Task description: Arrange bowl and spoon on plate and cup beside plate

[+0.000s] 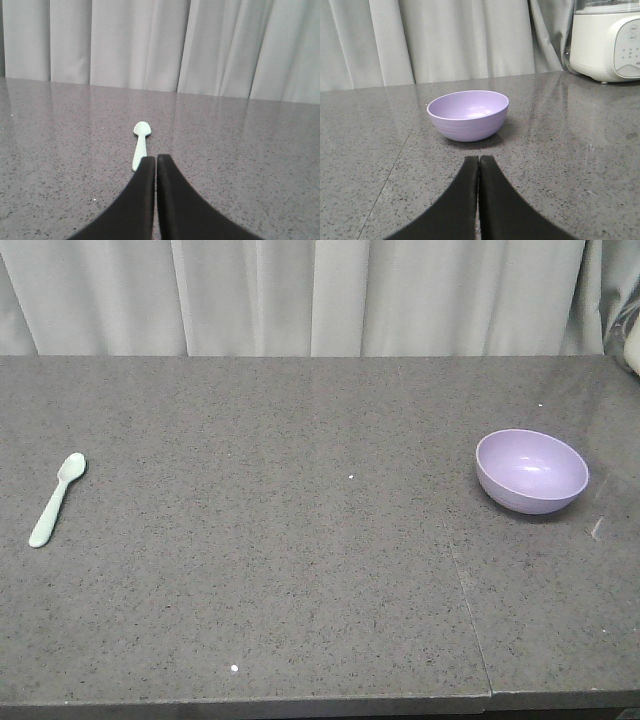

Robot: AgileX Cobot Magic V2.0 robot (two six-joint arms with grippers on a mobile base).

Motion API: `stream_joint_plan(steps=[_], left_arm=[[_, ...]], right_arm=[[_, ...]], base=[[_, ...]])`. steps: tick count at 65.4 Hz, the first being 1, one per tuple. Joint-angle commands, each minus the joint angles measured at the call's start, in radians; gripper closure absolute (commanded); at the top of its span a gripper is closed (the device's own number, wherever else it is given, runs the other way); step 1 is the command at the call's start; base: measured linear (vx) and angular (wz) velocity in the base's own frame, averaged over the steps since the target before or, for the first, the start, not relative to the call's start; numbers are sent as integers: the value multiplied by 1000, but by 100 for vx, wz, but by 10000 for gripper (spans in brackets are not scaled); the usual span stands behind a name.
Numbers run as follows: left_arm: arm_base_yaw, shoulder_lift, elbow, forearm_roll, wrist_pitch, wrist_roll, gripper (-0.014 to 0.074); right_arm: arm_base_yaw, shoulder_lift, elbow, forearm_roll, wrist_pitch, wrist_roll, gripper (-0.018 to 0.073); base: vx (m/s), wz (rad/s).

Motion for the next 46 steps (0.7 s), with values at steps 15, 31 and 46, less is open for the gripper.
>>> stream_joint_plan(steps=[15,31,46], left_arm=[[-1,5,28,0,-71,-8,602],[-1,5,28,0,-71,-8,602],[-1,5,28,0,-71,-8,602]], right_arm=[[-1,-11,16,-6,-77,-9,565],[-1,-11,16,-6,-77,-9,565],[-1,-11,16,-6,-77,-9,565]], base=[[0,0],[0,0],[0,0]])
